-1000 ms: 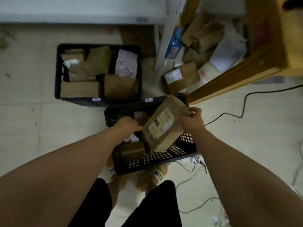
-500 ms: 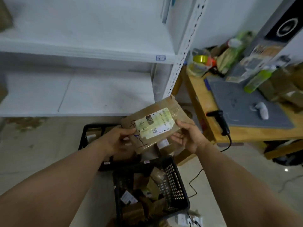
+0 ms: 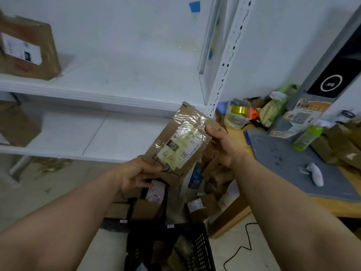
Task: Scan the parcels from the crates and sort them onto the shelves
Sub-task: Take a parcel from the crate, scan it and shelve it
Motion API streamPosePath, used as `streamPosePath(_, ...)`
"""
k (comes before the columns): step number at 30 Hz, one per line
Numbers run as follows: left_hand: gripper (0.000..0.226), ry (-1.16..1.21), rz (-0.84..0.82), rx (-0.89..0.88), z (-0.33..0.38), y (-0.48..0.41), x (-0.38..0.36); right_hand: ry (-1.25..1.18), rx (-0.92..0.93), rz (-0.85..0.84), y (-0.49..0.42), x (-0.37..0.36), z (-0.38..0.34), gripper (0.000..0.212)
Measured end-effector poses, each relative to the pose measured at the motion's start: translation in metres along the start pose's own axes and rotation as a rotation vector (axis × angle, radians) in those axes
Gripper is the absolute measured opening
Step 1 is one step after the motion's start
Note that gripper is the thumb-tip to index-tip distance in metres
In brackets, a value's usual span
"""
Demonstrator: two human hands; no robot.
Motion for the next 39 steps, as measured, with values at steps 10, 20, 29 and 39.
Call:
streamPosePath(10,0.112,-0.034,-0.036,-0.088,0.042,-0.014,-0.056,0.208,0.024,-0.173,-0.010,0.024,-0.034,0.077)
streamPosePath(20,0.084,-0.166,0.111,-0.084,0.039,-0.039,-0.112,0.224,-0.022,-0.146,-0.020,0.058,-0.016,0.066)
streamPosePath(29,0.087,-0.061,0.427,0.018,-0.013,-0.095,-0.130,0.496,-0.170,0.293,-0.039,0.174,0.058,0.035)
streamPosePath(39,0.076,-0.115,0.499,0.102,-0.062,-0.142,-0.174,1.013,-0.047,0.693,-0.041,0.311,0.082,0.051)
Point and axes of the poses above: each hand's wrist, its own y-axis away from the middle knuckle, its own x-axis out of the back of the hand, z = x × y, the point moved 9 cm from there along -y, towards the middle knuckle, and after that the axes turned 8 degrees about z, right-handed, at the moved point
